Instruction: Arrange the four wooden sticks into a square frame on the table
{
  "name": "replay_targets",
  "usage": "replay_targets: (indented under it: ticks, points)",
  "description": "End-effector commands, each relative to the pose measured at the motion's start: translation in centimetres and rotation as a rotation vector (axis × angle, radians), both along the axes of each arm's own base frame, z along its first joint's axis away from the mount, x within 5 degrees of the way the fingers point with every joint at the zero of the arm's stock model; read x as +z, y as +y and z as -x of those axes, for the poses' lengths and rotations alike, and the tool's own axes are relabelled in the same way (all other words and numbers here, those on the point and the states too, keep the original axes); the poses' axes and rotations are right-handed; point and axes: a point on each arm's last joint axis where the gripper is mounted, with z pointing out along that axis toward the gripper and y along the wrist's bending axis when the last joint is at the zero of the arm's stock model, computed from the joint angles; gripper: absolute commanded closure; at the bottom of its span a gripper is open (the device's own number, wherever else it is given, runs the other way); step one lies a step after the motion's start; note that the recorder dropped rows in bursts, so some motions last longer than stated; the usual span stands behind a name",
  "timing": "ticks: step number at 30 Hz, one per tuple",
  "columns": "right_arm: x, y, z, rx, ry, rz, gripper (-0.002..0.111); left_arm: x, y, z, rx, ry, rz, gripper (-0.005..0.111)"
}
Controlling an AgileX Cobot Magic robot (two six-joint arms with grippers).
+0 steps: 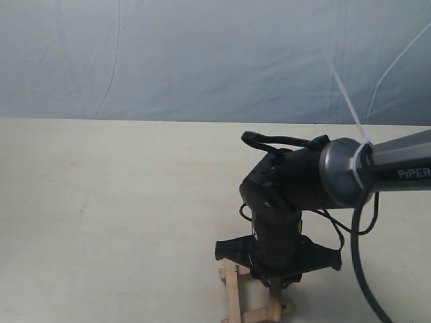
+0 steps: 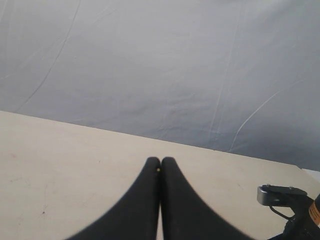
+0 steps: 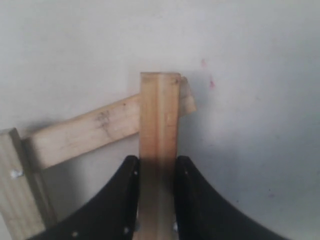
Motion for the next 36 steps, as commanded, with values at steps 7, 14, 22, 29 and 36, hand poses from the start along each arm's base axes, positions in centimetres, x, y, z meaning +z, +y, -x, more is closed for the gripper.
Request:
replay_targets:
  ticks: [7, 14, 22, 29, 36]
  points:
    - [-0.2, -0.1, -0.6, 0.003, -0.063, -0.065, 0.109, -0.2, 0.0, 0.0, -0.004, 0.012, 0.010, 0.107]
    - [1.8, -0.9, -3.2, 0.040, -0.048, -0.074, 0.109, -0.2, 0.0, 0.0, -0.005, 0.014, 0.009, 0.107]
    - [2.8, -1.8, -7.1, 0.037, -0.077, -0.082, 0.109, -0.2, 0.0, 0.0, -0.004, 0.014, 0.013, 0.107]
    - [0.4, -1.4, -10.0, 0.034, -0.055, -0.082, 0.109, -0.2, 0.0, 0.0, -0.004, 0.012, 0.014, 0.107]
    - [-0.4, -0.3, -11.6, 0.053, -0.056, -0.085, 0.109, -0.1, 0.0, 0.0, -0.004, 0.010, 0.015, 0.107]
